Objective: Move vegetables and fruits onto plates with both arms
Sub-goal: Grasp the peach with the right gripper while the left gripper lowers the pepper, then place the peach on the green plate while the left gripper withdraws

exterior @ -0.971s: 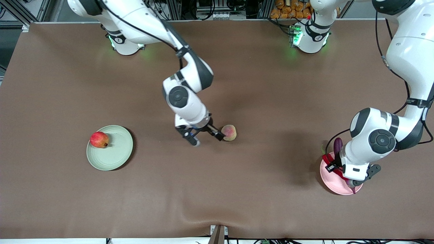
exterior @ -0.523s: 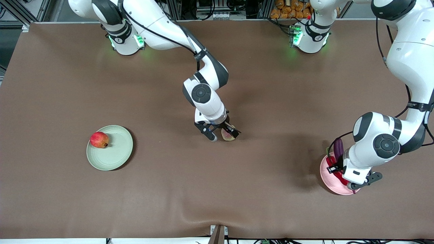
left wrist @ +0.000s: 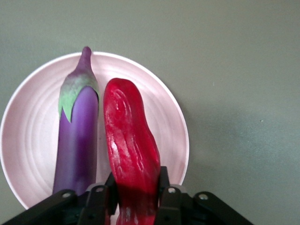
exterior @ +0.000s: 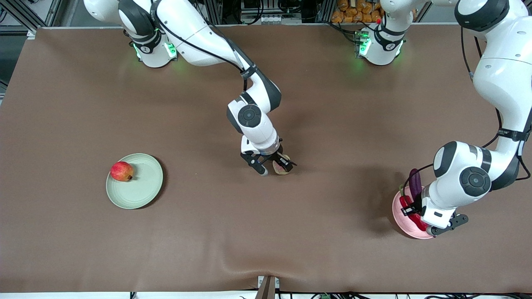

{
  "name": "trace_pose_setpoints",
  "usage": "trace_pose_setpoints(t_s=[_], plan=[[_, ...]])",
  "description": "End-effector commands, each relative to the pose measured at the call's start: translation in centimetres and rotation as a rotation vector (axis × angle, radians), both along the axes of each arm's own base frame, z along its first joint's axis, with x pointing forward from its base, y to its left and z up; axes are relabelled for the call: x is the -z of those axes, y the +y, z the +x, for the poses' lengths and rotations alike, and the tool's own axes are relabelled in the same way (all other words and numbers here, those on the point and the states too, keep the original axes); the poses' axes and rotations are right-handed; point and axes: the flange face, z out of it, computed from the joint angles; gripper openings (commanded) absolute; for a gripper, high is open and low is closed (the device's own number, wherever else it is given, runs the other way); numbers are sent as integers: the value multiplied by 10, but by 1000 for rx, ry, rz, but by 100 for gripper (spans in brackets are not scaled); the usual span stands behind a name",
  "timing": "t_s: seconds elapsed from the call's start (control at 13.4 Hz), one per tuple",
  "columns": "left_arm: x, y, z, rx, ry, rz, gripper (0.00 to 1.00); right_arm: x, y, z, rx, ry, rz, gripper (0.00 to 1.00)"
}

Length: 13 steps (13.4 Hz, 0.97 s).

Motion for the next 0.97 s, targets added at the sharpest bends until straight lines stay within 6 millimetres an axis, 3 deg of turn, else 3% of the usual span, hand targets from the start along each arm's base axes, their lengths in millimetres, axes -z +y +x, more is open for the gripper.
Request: trace_pose_setpoints(t_s=[0.0, 0.15, 0.37, 0.45, 0.6, 0.75, 0.9], plan=[[-6, 18, 7, -4, -9, -14, 100, -33, -43, 32, 28, 101, -65, 0], [-20, 20, 7, -27, -14, -31, 100, -87, -89, 65, -11, 189, -94, 0], [-44, 22, 5, -46, -4, -35, 100, -139, -199, 106, -141, 254, -103, 0], [-61, 21, 3, -45, 4, -13, 100, -137, -235, 114, -181, 295, -109, 0], [-121, 12, -8, -37, 16, 33, 100, -141, -313, 131, -242, 318, -95, 0], [-179, 5, -21, -67, -1, 17, 100, -127, -388, 134, -291, 326, -77, 0], [-219, 10, -34, -87, 1, 30, 100, -110, -453, 138, -337, 317, -52, 0]])
